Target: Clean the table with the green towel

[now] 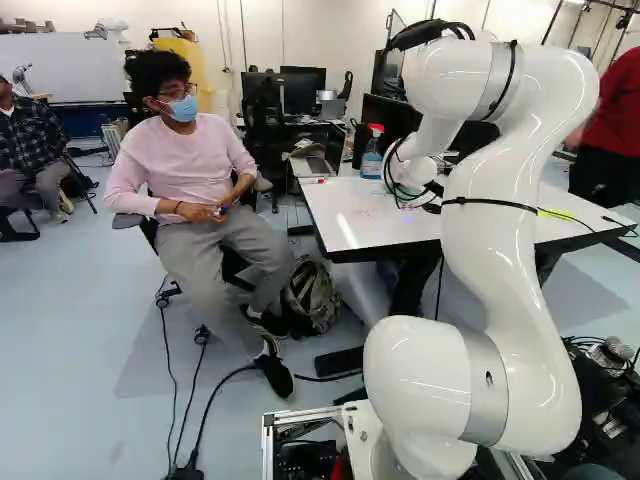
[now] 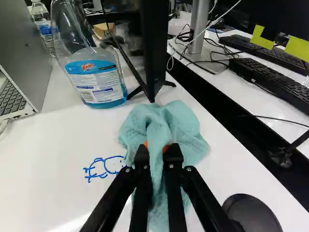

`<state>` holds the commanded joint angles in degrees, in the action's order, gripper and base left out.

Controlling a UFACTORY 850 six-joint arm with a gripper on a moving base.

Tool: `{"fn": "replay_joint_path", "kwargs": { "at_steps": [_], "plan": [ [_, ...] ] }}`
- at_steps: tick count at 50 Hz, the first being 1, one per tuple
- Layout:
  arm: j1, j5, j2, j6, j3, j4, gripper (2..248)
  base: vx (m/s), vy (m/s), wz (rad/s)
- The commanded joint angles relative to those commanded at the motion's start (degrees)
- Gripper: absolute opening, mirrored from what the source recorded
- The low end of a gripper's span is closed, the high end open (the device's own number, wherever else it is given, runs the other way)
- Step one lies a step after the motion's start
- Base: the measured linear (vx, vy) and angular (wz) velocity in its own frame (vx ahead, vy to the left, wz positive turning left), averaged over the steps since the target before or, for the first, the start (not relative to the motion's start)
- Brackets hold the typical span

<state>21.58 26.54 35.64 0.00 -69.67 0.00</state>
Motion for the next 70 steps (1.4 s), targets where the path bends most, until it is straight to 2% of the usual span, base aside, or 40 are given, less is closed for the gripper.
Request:
{"fn": "replay_joint_path", "kwargs": {
  "at_steps": [70],
  "plan": [
    [-0.39,-3.68,0.20,0.00,-0.27,0.00,37,0.000,0.000,0.000]
  ]
}}
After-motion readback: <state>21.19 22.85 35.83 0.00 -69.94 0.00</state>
